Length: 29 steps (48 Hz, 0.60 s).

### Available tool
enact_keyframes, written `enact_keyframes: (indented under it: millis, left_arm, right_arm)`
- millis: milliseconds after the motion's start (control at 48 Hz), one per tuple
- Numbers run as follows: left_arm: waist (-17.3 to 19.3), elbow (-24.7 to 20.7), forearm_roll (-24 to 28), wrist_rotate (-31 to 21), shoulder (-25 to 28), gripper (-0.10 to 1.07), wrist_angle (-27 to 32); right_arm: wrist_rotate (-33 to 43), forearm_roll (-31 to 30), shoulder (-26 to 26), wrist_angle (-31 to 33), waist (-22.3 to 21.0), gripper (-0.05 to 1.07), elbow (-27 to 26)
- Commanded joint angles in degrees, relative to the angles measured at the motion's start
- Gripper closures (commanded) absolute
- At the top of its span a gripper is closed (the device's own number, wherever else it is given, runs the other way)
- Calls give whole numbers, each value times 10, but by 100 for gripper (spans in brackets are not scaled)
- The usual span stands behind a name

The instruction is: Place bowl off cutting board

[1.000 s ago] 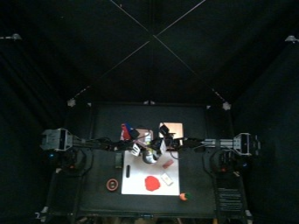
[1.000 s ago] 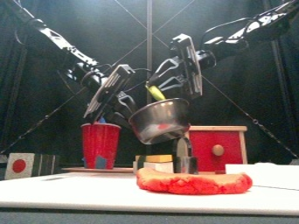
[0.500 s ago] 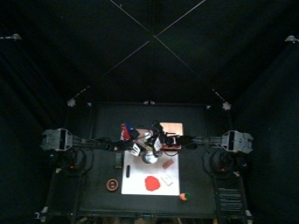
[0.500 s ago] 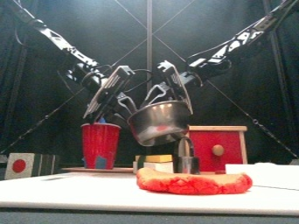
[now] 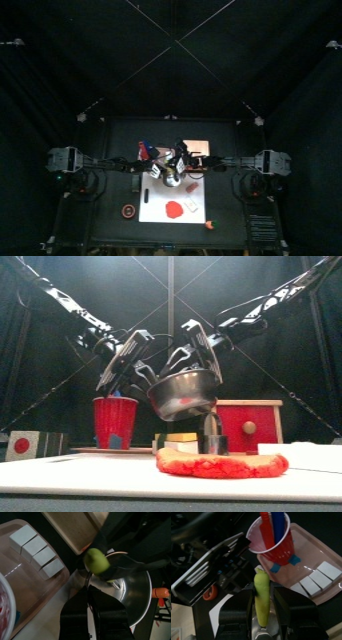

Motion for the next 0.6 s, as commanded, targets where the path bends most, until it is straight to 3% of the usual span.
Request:
enact_keyframes:
  millis: [0,271,583]
  left_arm:
    - [1,-15,1,1,-9,67,-5]
    - [-1,-13,10,2,-9,67,-5]
    - [-2,-10,38,3,-11,67,1]
  right_arm:
    - [-1,7,-40,-3,6,48,4]
    - [-6,11,-114,-3,4,48,37]
    - [-4,12,-236,-3,-8,48,121]
